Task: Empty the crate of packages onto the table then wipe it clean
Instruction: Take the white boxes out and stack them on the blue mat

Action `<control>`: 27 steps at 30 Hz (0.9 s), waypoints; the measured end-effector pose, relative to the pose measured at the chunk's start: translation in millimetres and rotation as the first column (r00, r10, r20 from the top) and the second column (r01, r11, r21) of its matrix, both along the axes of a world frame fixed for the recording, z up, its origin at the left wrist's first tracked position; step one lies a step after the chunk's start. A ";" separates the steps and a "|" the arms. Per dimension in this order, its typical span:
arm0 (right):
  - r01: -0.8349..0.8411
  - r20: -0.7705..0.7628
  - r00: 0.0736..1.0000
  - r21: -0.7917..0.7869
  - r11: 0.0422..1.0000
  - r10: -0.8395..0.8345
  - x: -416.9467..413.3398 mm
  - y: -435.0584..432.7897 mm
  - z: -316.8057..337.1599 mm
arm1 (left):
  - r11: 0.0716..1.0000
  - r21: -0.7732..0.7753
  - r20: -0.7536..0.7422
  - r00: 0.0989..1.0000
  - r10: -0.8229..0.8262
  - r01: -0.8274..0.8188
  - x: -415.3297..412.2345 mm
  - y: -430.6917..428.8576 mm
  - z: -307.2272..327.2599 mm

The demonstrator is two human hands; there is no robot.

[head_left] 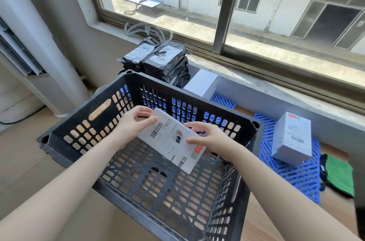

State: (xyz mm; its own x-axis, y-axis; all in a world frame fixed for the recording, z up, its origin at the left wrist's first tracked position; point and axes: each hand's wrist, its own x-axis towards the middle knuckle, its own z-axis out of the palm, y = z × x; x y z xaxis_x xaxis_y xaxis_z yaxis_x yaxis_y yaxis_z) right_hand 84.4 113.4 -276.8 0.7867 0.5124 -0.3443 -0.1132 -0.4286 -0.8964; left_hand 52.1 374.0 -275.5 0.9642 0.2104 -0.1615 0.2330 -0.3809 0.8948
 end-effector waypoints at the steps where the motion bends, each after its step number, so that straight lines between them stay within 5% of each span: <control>1: 0.042 -0.011 0.999 0.059 0.997 -0.042 -0.9 -4.8 2.9 | 0.999 -0.005 0.055 0.998 0.032 -0.032 -0.2 -3.5 3.4; 9: 0.322 -0.157 0.947 0.478 0.818 -0.281 -3.6 -57.9 31.8 | 0.973 -0.220 0.241 0.963 0.120 -0.066 -10.2 -83.8 35.8; 20: 0.350 -0.012 0.916 0.512 0.785 -0.401 -10.5 -212.4 50.8 | 0.998 -0.030 0.399 0.916 -0.045 0.062 -6.4 -286.2 68.2; 27: 0.514 0.146 0.784 0.392 0.763 -0.604 0.4 -308.9 27.5 | 0.989 -0.016 0.384 0.914 -0.132 0.149 22.4 -400.5 45.1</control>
